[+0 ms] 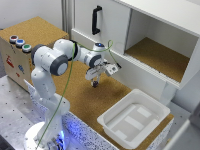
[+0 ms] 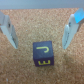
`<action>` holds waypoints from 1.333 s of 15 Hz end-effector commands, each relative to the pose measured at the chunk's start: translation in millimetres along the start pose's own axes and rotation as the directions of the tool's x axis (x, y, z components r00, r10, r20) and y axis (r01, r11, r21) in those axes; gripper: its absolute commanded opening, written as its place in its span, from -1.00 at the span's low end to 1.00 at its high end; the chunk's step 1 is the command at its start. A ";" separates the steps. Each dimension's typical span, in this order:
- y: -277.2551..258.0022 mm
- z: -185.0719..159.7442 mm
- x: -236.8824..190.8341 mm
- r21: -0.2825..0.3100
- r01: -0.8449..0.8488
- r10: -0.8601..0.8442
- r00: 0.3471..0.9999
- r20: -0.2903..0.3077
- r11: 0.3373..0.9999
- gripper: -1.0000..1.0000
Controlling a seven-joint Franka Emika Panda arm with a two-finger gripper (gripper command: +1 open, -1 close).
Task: Slide left purple red block
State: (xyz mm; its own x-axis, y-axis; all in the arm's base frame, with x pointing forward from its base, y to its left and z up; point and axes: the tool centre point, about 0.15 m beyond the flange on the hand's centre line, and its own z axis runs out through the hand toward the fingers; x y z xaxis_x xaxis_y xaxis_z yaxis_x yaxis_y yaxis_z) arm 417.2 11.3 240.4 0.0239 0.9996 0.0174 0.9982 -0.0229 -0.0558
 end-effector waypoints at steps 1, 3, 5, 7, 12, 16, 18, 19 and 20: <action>-3.1 -5.9 3.4 0.016 -0.074 0.074 0.997 -0.012 0.997 1.00; -4.8 -23.7 4.3 0.062 -0.242 0.245 0.968 -0.057 0.968 1.00; -5.8 -42.9 1.7 0.105 -0.432 0.441 0.893 -0.095 0.896 1.00; -12.9 -54.7 -6.8 0.120 -0.569 0.581 0.804 -0.124 0.813 1.00; -19.7 -43.5 -70.4 0.114 -0.889 0.896 0.441 -0.046 0.443 1.00; -18.4 -21.0 -101.6 0.089 -0.972 0.968 0.201 -0.148 0.215 1.00; -12.4 -5.9 -104.6 0.070 -0.982 0.976 0.161 -0.149 0.173 -1.00; -7.0 3.8 -104.9 0.088 -0.981 0.979 0.158 -0.130 0.171 -1.00; -2.7 10.1 -102.6 0.094 -0.978 0.978 0.172 -0.121 0.184 -1.00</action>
State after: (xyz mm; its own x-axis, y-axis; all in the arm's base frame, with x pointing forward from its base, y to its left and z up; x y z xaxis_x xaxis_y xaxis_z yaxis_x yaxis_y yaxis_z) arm 403.5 -86.7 273.2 0.9736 0.2275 0.0174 0.2278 -0.9656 -0.1251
